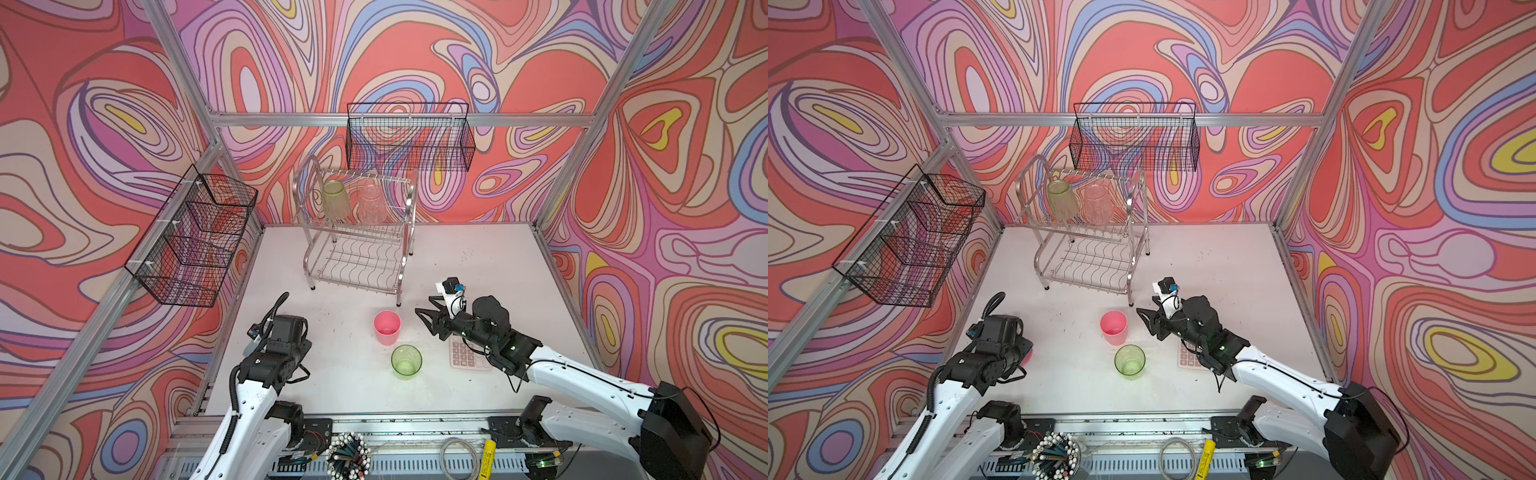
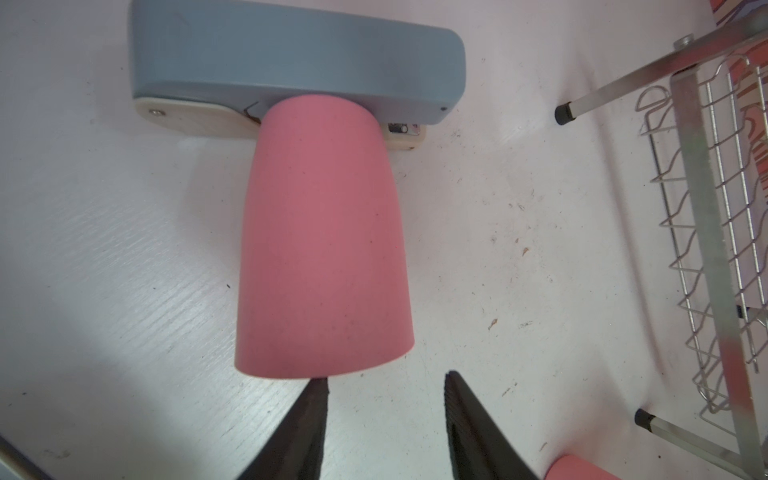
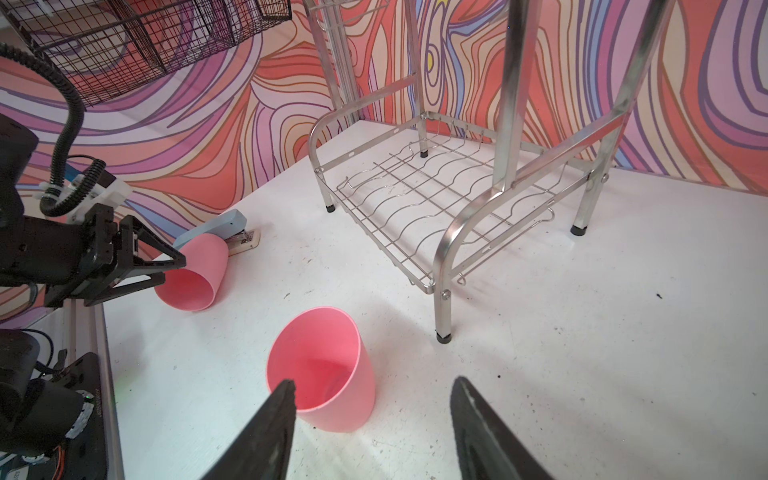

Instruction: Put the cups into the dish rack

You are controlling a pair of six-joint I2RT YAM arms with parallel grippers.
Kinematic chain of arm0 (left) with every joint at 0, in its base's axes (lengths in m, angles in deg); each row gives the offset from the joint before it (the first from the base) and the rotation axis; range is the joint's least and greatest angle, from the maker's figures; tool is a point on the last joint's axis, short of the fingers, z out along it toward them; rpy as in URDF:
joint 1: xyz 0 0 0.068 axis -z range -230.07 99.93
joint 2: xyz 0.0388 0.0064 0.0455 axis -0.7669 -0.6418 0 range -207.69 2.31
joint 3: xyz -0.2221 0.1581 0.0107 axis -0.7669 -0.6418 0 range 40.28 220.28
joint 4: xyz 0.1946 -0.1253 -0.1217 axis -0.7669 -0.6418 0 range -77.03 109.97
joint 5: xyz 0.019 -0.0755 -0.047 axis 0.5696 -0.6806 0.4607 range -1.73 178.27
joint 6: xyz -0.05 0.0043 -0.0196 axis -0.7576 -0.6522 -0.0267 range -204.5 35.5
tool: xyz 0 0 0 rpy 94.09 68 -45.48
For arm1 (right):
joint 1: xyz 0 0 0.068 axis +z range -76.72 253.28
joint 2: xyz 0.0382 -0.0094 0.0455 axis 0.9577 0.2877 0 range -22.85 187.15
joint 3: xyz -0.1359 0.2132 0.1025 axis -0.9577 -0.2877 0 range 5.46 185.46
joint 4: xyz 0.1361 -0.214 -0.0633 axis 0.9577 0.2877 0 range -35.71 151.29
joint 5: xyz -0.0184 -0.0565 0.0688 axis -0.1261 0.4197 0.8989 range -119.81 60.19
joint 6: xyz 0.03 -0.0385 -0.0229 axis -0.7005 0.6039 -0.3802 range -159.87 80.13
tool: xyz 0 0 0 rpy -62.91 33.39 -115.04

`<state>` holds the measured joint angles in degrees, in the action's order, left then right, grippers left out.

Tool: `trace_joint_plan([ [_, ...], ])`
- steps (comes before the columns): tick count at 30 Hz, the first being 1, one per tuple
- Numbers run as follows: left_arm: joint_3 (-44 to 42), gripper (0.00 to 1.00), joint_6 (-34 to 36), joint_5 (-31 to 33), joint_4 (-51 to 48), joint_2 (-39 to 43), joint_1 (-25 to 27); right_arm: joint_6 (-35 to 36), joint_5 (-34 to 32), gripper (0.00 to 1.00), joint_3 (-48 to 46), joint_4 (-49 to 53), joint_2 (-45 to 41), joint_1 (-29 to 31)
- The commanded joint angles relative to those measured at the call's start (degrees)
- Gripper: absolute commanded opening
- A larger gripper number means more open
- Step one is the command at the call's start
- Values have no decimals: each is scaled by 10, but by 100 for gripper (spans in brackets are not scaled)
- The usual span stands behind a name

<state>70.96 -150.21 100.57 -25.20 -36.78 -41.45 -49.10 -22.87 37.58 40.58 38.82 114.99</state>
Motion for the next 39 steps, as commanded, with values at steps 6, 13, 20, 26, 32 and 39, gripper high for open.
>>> trace_joint_plan([
  [6, 9, 57, -23, 30, -49, -3, -3, 5, 9, 62, -6, -16, 8, 2],
  [13, 1, 58, -67, 65, -81, 45, -3, 6, 11, 62, -8, -14, 2, 2],
  [20, -33, 59, -74, 79, -66, 79, -3, 6, 16, 62, -9, -17, 5, 2],
  [26, -25, 60, -84, 66, -88, 78, -3, 6, 15, 61, -11, -17, 4, 2],
  [32, -47, 60, -92, 44, -49, 87, -4, 5, 18, 61, -12, -20, 7, 2],
  [39, -100, 58, -75, 1, 68, 122, -3, 8, 11, 61, -16, -14, -6, 2],
])
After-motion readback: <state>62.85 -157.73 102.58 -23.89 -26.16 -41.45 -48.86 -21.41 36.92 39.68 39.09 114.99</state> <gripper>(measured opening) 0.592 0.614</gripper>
